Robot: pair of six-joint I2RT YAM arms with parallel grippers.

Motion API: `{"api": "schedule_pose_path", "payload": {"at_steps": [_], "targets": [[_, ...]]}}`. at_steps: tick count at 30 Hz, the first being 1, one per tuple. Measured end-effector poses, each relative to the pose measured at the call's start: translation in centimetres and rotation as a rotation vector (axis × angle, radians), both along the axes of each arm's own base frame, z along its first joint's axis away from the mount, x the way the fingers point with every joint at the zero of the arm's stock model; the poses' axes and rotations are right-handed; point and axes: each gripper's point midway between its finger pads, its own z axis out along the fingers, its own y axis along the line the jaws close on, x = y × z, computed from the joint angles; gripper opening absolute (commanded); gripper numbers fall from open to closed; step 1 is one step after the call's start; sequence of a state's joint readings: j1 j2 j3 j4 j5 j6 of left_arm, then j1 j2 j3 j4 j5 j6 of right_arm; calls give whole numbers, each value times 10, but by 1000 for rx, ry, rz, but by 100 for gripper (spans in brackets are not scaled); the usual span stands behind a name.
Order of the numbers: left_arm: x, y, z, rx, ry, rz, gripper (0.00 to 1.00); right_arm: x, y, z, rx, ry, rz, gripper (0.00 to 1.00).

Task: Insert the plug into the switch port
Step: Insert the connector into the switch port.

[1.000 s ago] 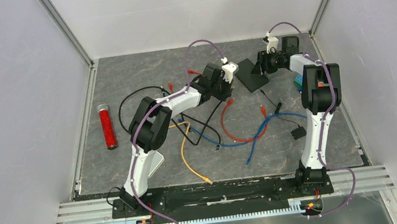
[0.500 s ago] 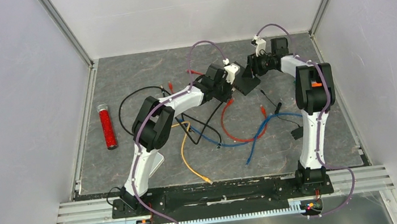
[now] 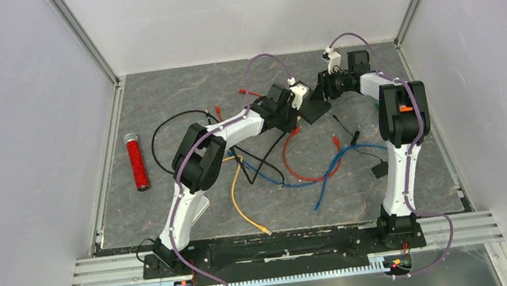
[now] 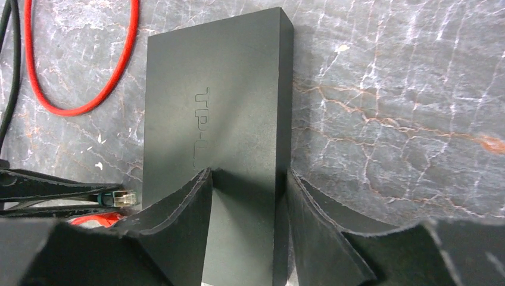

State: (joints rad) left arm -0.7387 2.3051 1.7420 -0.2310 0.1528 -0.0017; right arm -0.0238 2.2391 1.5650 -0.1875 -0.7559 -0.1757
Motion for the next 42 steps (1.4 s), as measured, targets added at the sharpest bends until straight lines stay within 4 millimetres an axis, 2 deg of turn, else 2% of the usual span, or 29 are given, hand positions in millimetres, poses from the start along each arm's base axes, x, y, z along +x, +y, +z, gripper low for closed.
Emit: {"api": "schedule_pose_path", "payload": {"at_steps": [9, 38, 42], "targets": [[-9, -6, 0, 11, 24, 20, 2, -14, 5, -1, 30, 8, 17, 48], [-18, -8, -1, 25, 132, 33, 2, -17, 7, 0, 49, -9, 31, 46], [-18, -8, -1, 22, 157, 28, 2, -17, 6, -1, 50, -9, 31, 49]]}}
